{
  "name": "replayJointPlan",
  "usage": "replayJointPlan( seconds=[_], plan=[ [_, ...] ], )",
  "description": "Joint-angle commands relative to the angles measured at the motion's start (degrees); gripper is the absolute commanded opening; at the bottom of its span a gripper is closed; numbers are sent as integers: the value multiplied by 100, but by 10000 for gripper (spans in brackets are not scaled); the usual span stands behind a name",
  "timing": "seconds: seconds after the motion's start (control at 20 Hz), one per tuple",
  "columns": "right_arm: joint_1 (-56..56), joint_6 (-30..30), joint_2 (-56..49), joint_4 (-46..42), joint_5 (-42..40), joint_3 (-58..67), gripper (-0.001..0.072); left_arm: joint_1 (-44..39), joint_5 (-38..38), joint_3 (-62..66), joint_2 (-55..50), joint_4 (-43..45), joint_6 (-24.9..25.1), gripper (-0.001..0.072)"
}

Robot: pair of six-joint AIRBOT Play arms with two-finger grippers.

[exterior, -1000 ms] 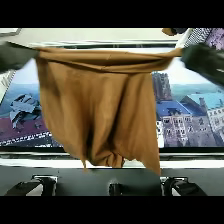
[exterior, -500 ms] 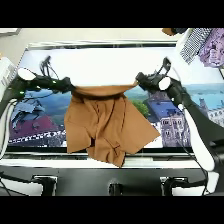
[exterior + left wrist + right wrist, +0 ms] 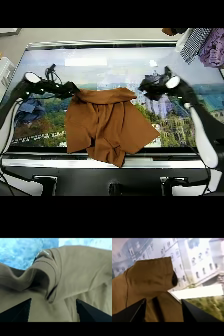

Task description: Fold the clothes and pants, and hang the long-sleeved shirts on hangers.

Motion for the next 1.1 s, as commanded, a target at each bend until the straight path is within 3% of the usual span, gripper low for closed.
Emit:
replayJointPlan(
  seconds=[0.0,0.2,0.4,0.6,0.8,0.95,1.0,1.05],
  plan=[
    [-1014,-778,691,-531,1665,-96,521,435,-619,24,507,101,-44,634],
    [-1945,-1394,1478,-791,2188,-1449,521,782,-1462,20,852,610,-50,635],
    [-1993,-1987,1869,-269,1755,-3285,520,767,-1764,17,859,664,-68,635],
    [-1991,-2282,1867,352,1001,-4063,512,767,-1759,17,859,667,-153,635],
    [-1991,-2297,1864,562,566,-4409,386,765,-1681,17,852,667,-155,635],
    [-1991,-2426,1810,809,514,-4555,332,765,-1609,17,844,667,-155,635],
    [-1991,-2492,1777,894,531,-4553,258,765,-1596,17,844,667,-155,635],
    [-1991,-2680,1786,1056,514,-4551,39,765,-1591,17,844,669,-153,635]
  ],
)
